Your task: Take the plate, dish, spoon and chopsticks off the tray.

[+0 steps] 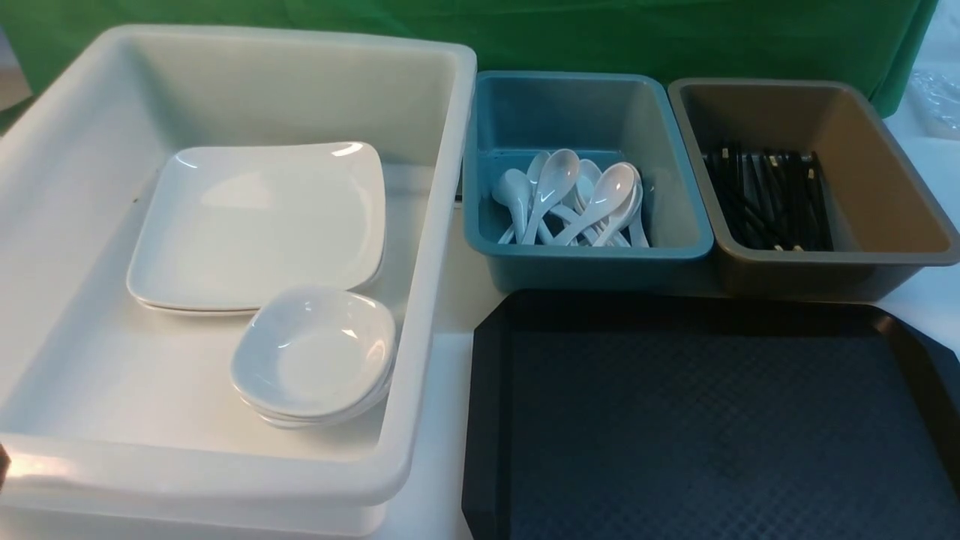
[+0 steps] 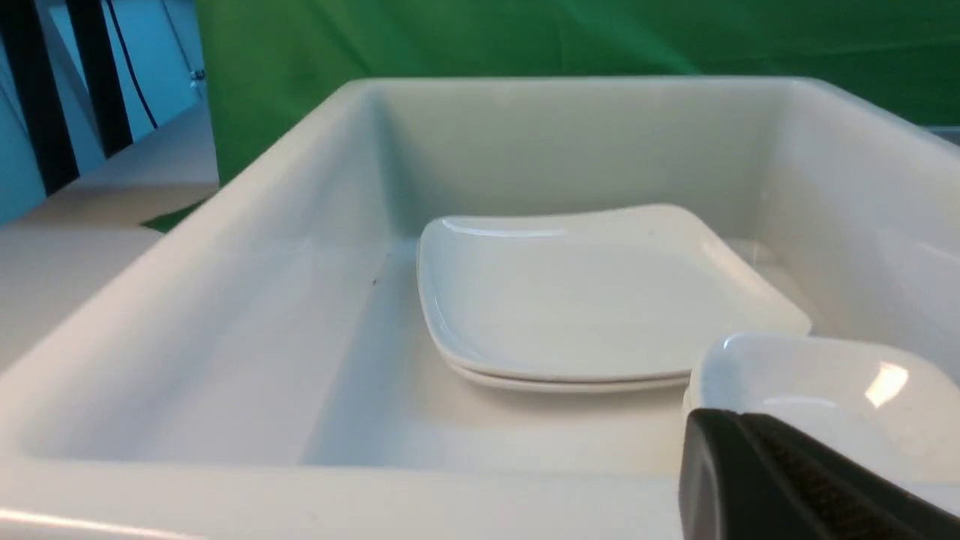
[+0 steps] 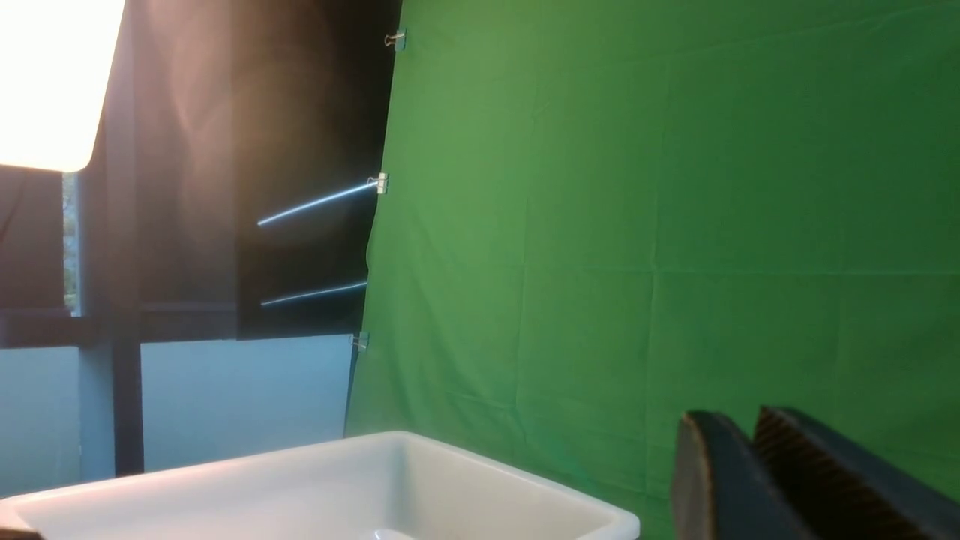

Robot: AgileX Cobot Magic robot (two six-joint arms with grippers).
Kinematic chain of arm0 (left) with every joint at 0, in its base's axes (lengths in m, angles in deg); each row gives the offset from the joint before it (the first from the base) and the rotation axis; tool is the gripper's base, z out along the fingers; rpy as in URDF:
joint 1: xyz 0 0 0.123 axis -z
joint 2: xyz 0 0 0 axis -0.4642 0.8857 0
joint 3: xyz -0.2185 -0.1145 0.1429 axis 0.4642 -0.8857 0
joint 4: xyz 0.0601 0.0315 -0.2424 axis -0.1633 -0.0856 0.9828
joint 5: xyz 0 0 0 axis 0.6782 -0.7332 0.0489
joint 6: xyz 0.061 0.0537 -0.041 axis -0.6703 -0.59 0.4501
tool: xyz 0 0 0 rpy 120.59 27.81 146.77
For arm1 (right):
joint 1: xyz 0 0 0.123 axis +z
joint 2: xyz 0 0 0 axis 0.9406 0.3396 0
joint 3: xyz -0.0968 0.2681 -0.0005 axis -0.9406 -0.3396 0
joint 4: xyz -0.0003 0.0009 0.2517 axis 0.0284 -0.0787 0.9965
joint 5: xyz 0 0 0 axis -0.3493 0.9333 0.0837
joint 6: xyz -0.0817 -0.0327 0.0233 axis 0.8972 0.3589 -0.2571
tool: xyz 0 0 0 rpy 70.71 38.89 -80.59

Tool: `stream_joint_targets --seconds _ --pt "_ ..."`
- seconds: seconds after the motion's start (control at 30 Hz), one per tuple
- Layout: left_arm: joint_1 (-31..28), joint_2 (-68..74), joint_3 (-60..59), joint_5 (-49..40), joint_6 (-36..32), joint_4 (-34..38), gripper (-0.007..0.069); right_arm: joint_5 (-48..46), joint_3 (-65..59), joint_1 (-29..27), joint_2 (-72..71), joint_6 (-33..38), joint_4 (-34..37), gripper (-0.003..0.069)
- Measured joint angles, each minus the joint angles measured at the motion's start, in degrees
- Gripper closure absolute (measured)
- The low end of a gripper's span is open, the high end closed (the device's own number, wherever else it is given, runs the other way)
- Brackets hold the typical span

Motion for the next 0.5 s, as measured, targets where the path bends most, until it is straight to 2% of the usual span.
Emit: stream_joint_targets --seconds 0.5 --pt "0.00 -0.05 -0.07 -2.66 0.18 -0.71 0.0621 -0.05 0.00 0.00 0.00 0.00 0.00 0.0494"
